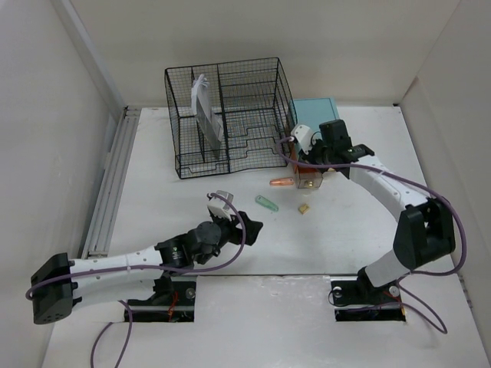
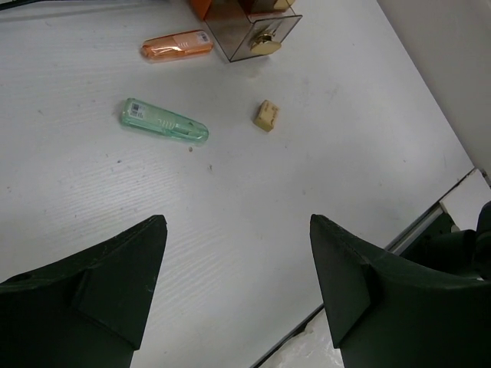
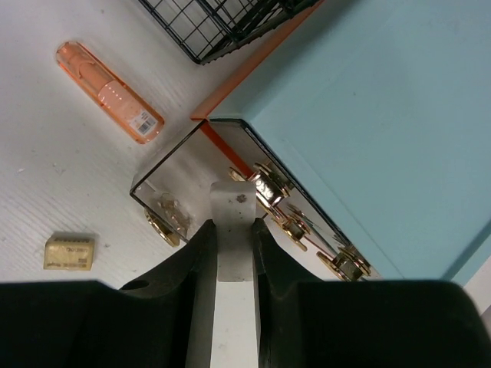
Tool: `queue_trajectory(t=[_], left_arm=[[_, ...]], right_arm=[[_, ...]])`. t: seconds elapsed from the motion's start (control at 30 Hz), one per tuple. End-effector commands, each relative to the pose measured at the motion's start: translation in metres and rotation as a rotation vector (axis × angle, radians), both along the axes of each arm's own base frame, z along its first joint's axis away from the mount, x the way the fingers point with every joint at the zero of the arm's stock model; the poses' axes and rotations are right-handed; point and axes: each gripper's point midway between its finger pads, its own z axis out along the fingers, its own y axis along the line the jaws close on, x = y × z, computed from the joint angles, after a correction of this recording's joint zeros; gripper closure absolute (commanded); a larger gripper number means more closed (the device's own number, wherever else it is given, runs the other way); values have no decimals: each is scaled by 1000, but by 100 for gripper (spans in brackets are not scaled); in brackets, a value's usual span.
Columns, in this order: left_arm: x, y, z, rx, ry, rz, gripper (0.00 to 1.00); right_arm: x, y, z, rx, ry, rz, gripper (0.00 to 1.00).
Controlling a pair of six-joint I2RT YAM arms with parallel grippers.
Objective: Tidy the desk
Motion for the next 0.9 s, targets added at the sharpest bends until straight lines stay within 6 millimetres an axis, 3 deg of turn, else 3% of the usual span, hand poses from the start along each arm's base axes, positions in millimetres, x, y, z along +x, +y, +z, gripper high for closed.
queue_trajectory(t=[0.0, 0.17, 0.3, 0.33, 0.43, 0.6, 0.73, 0.77, 0.8, 0.87], left_arm=[[2, -9, 22, -85, -25, -7, 27], [0, -10, 22, -93, -17, -14, 27], [0, -10, 22, -93, -17, -14, 27], [-1, -7, 19, -86, -14, -14, 27], [-1, -7, 19, -86, -14, -14, 27], [-1, -7, 19, -86, -14, -14, 27], [-1, -6, 19, -84, -13, -14, 27], [-1, -6, 19, -84, -13, -14, 27], [-1, -6, 19, -84, -13, -14, 27], [-1, -6, 19, -84, -13, -14, 27]], right_arm=[[19, 2, 27, 27, -90, -36, 96], [21, 2, 17, 16, -62, -36, 96], [19, 2, 11, 9, -43, -36, 84], [19, 2, 11, 9, -43, -36, 71], [16, 3, 9, 12, -27, -27, 56], [12, 7, 11, 33, -18, -5, 51], [1, 12, 22, 51, -21, 20, 54], [-4, 13, 21, 53, -11, 38, 58], [-9, 13, 26, 60, -23, 53, 74], [-26, 18, 20, 70, 20, 124, 87]])
